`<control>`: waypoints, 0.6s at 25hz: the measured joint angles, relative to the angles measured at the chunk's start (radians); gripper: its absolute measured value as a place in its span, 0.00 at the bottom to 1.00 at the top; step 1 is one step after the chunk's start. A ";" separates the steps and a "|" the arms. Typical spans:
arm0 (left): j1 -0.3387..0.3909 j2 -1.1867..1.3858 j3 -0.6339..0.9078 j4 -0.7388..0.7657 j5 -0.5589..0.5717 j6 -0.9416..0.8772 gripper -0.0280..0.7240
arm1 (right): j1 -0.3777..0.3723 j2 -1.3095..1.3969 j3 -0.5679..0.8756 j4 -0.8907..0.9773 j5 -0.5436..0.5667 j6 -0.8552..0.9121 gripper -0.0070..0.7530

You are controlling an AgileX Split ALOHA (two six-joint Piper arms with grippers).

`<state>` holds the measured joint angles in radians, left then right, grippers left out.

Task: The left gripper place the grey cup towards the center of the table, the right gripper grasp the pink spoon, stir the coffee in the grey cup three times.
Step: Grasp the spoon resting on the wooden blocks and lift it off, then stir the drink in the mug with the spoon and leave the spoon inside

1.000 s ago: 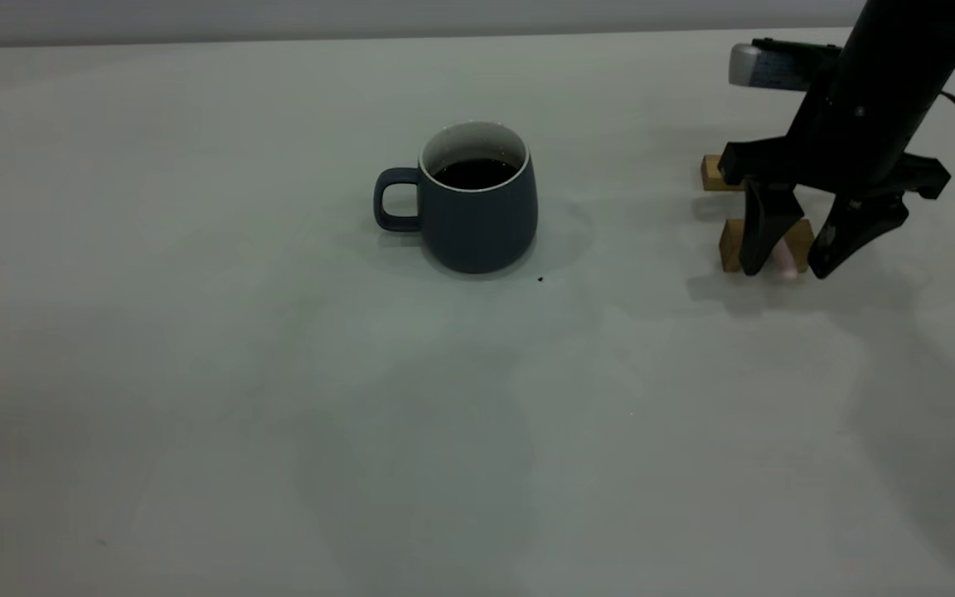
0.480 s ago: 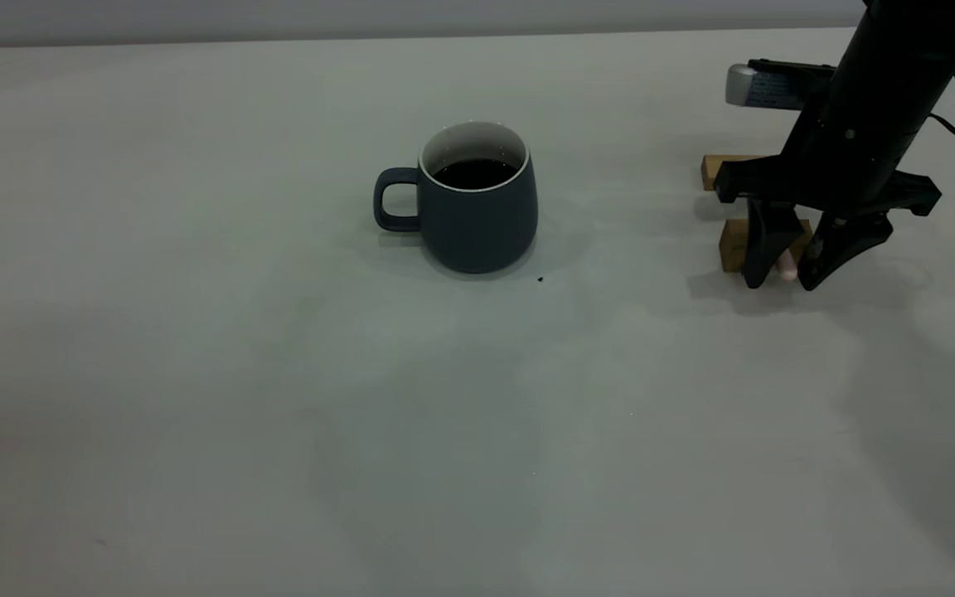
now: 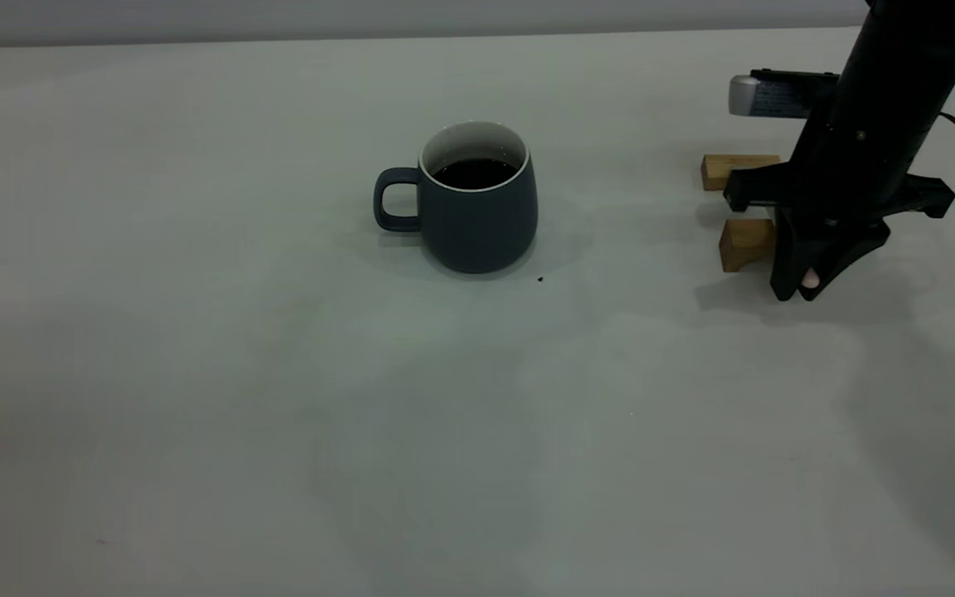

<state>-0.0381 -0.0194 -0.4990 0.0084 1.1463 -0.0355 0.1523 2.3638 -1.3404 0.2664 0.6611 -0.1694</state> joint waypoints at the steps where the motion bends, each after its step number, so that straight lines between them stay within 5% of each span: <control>1: 0.000 0.000 0.000 0.000 0.000 0.000 0.79 | 0.000 -0.019 0.000 0.001 0.015 0.001 0.18; 6: 0.000 0.000 0.000 0.000 0.000 0.000 0.79 | -0.001 -0.135 0.000 0.188 0.085 -0.034 0.18; 15: 0.000 0.000 0.000 0.000 0.000 0.000 0.79 | 0.002 -0.092 -0.001 0.954 0.414 -0.309 0.18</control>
<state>-0.0381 -0.0194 -0.4990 0.0084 1.1463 -0.0355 0.1540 2.2714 -1.3416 1.2201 1.0756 -0.4786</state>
